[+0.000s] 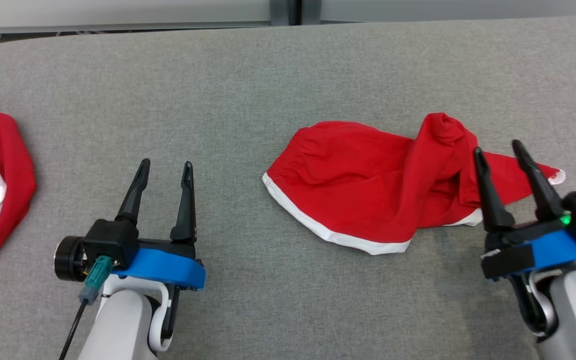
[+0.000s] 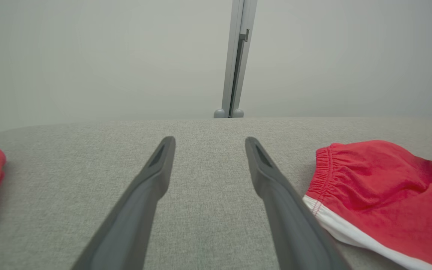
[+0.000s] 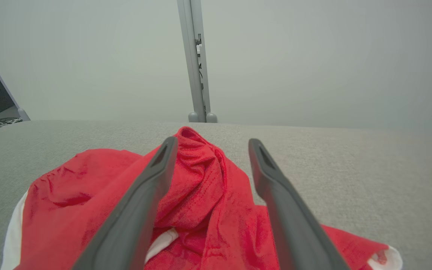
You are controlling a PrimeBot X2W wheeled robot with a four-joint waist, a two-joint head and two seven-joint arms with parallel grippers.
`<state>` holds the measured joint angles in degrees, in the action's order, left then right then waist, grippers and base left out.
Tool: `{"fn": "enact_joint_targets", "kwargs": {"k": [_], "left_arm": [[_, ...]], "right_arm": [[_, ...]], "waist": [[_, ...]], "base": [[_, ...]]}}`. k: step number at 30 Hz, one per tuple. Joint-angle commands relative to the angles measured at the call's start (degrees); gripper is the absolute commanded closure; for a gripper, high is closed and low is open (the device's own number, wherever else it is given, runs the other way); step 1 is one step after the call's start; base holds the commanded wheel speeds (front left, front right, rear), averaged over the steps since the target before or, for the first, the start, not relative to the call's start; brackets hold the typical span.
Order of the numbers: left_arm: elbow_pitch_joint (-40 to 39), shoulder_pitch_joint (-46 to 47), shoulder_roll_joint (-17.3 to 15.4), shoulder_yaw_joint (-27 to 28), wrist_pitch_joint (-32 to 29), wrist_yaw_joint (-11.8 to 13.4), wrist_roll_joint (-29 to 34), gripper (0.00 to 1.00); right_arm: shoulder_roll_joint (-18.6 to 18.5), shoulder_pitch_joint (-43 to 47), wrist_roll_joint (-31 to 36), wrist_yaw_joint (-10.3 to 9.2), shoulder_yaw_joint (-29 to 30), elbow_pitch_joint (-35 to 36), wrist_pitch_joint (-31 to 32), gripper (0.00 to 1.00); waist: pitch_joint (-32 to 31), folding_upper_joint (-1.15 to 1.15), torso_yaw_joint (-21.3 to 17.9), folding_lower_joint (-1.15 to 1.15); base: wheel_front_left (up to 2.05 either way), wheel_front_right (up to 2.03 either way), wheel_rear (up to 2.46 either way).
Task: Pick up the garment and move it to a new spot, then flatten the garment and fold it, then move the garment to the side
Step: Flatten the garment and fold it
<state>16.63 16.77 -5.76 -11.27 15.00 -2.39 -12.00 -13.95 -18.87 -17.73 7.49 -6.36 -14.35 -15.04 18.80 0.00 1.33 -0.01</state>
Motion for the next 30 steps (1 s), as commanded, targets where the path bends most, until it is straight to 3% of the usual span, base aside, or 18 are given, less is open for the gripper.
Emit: {"fn": "enact_joint_targets", "kwargs": {"k": [1,10,30], "left_arm": [[-0.1,-0.7,-0.4,0.5,0.3,0.1,0.4,0.0],[-0.3,-3.8,-1.0,1.8,0.3,0.8,0.8,0.0],[-0.9,-4.2,-1.0,1.5,0.3,1.2,0.9,0.0]], "right_arm": [[-0.2,1.7,0.9,0.01,1.5,1.5,-0.2,0.0],[2.5,11.1,4.7,0.01,9.6,8.8,0.1,0.0],[4.6,13.6,6.4,0.01,9.3,12.2,4.3,0.0]], "waist": [[-0.8,0.0,-0.8,0.01],[-4.4,0.0,-2.1,0.01],[-5.2,0.0,-1.8,0.01]], "base": [[0.0,0.0,0.0],[0.0,0.0,0.0],[0.0,0.0,0.0]]}}
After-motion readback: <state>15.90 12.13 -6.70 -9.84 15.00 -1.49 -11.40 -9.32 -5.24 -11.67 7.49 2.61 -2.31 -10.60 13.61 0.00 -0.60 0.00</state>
